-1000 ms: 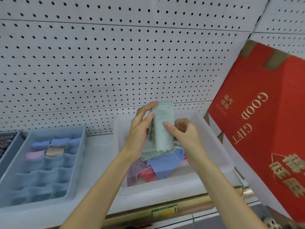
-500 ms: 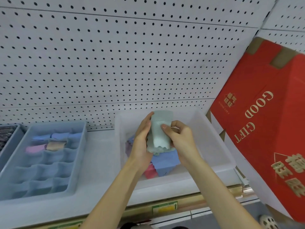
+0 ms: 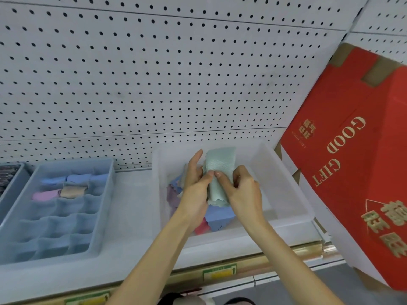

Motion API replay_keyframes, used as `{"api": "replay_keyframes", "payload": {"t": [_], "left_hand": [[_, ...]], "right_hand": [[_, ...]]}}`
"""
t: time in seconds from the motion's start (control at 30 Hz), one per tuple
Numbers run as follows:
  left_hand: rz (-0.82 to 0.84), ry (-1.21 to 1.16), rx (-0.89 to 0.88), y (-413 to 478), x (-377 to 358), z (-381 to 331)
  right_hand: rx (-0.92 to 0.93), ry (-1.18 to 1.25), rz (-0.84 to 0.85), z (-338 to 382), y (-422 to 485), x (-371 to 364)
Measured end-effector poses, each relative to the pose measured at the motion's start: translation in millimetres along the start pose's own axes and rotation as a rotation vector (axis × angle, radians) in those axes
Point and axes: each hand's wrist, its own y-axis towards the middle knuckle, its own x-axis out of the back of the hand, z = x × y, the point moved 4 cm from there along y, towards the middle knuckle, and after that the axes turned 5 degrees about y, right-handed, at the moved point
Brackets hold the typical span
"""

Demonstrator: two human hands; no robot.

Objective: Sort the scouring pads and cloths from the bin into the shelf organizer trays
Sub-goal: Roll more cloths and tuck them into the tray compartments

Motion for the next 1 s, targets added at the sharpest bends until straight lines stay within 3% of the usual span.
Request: {"api": "replay_keyframes", "payload": {"t": [0.1, 0.27, 0.37, 0.47, 0.63, 0.77, 0.83, 1.0], "left_hand": [[-0.005, -0.016, 0.014, 0, 1, 1], [-0.059, 0.205, -0.068, 6, 12, -8], [-0.053, 0.331, -0.121, 10, 17, -15], [0.009, 0.447, -0.107, 10, 21, -20], [0.211, 0.476, 0.037, 7, 33, -25], [0.199, 0.458, 0.054, 12, 35, -32], [0.201, 0.425, 0.067, 15, 35, -32], [0.329, 0.299, 0.119, 18, 28, -29]], "right_hand": [[-0.031, -0.027, -0.050, -6, 1, 1], [-0.155, 0.549, 0.174, -8, 6, 2], [-0.072, 0.612, 0.313, -9, 5, 2], [-0.004, 0.621, 0.340, -6, 8, 6], [-0.033, 0.625, 0.418, -11, 19, 11], [-0.024, 0.630, 0.605, -11, 21, 16], [0.078, 0.625, 0.580, -11, 22, 18], [0.181, 0.671, 0.341, -11, 35, 16]]}}
